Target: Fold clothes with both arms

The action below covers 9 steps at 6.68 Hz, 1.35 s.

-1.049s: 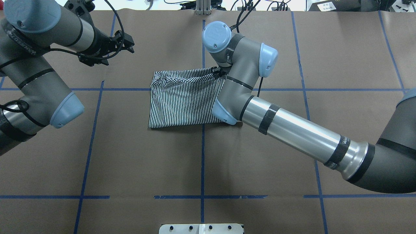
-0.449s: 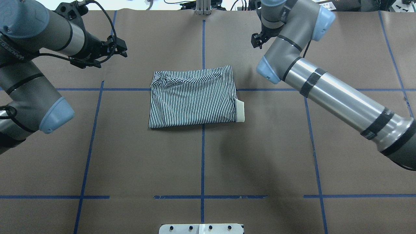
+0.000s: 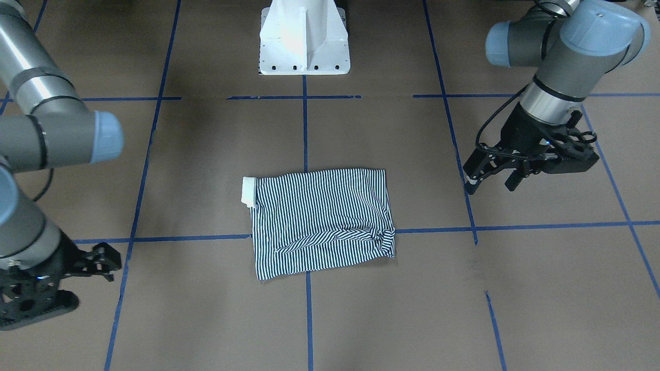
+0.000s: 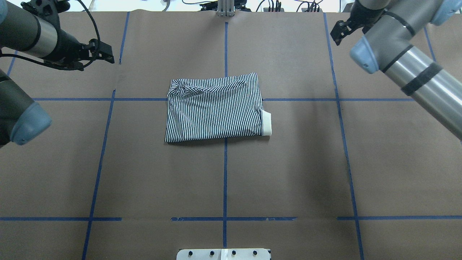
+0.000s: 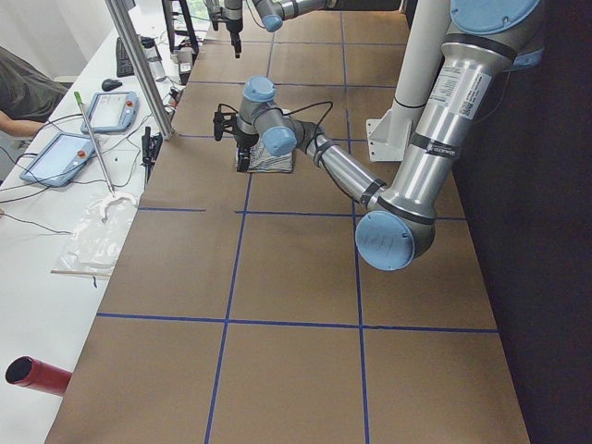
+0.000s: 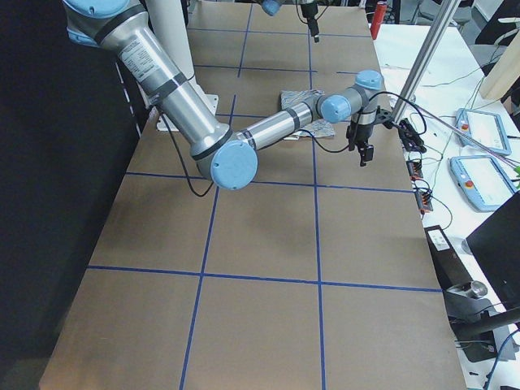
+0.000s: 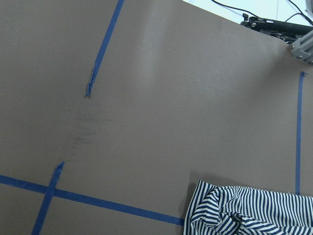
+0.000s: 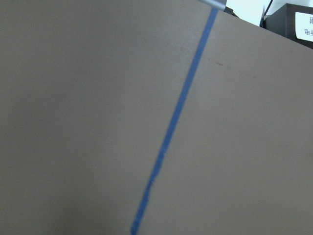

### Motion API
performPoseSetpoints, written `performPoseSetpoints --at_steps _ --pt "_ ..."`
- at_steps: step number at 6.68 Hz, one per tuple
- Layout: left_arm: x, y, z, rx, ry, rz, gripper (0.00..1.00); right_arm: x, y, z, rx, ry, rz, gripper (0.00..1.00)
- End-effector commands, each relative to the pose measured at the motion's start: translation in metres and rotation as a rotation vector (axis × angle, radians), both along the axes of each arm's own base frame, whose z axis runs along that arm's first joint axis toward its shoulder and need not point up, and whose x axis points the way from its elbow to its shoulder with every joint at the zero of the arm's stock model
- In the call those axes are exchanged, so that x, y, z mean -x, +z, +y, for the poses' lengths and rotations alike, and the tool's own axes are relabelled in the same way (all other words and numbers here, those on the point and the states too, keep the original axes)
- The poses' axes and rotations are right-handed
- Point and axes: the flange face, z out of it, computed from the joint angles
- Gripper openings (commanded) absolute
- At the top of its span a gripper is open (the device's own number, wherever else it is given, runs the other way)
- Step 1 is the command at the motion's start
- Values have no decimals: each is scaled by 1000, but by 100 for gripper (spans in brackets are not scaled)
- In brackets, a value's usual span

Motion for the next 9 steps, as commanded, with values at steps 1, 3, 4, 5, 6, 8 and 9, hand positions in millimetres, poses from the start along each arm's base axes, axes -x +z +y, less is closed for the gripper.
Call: performPoseSetpoints --at_steps 1,3,4,5,6,8,9 --pt "81 50 -11 -64 37 -81 100 -106 72 32 27 16 -14 100" --pt "160 128 -16 -124 145 -164 100 -192 143 58 48 -32 -64 100" --pt "192 163 -15 -162 213 -203 100 -220 176 77 54 -54 -74 100" --pt "220 190 -17 -171 235 -239 100 -237 214 100 83 -76 -85 100" --pt "240 206 -10 -211 284 -280 100 -256 238 124 126 -56 -151 100" --pt "291 236 5 -203 366 -339 100 -292 215 145 172 11 -167 100" --pt "308 260 25 -186 388 -343 100 -295 186 168 216 12 -148 100"
